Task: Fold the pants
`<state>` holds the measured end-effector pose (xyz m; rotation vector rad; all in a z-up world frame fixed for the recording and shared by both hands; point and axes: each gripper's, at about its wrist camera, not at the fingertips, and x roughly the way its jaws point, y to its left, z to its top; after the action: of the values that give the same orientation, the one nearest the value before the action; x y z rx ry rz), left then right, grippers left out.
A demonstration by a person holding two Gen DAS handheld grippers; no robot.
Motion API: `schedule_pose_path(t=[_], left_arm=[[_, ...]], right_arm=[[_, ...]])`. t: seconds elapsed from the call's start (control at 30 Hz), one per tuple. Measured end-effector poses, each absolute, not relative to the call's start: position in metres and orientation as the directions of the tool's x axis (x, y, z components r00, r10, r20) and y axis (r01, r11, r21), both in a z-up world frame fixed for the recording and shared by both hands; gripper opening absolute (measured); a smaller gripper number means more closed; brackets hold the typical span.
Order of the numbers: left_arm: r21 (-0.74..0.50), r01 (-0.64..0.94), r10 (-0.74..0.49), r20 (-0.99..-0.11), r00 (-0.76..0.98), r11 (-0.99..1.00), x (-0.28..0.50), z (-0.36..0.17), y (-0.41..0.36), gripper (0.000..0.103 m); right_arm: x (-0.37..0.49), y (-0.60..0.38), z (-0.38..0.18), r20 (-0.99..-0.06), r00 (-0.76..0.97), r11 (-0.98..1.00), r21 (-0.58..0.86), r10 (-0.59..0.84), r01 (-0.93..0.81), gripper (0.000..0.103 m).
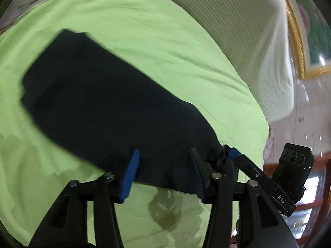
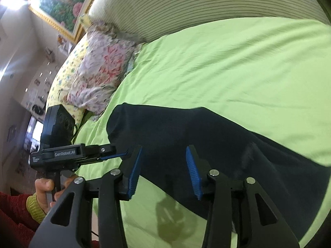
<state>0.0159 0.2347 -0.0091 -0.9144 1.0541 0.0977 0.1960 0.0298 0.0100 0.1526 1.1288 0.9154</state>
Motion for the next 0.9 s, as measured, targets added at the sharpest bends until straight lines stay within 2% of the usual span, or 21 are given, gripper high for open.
schedule_pose_path(t=[0.1, 0.33, 0.5, 0.67, 0.9], left_arm=[[-0.578, -0.563, -0.284, -0.802, 0.525, 0.591, -0.008, -0.013, 0.252, 0.061], [-0.584, -0.678, -0.243, -0.809, 0.536, 0.447, -0.046, -0.03, 0.288, 0.061], [-0.603, -0.698, -0.24, -0.796, 0.555, 0.386, -0.058, -0.037, 0.305, 0.066], [-0.609, -0.713, -0.257, -0.793, 0.553, 0.347, -0.054, -0.048, 0.314, 0.067], [-0.574, -0.751, -0.251, -0.818, 0.517, 0.326, -0.041, -0.064, 0.324, 0.069]], right_arm=[[0.2, 0.053, 0.009, -0.718, 0.085, 0.619, 0.526, 0.69, -0.584, 0.045], [0.212, 0.102, 0.006, -0.738, 0.007, 0.561, 0.507, 0.675, -0.654, 0.046], [0.223, 0.134, 0.003, -0.754, -0.037, 0.523, 0.488, 0.656, -0.699, 0.047], [0.238, 0.167, -0.005, -0.782, -0.072, 0.497, 0.462, 0.62, -0.734, 0.053], [0.254, 0.214, -0.016, -0.808, -0.125, 0.443, 0.437, 0.576, -0.783, 0.053]])
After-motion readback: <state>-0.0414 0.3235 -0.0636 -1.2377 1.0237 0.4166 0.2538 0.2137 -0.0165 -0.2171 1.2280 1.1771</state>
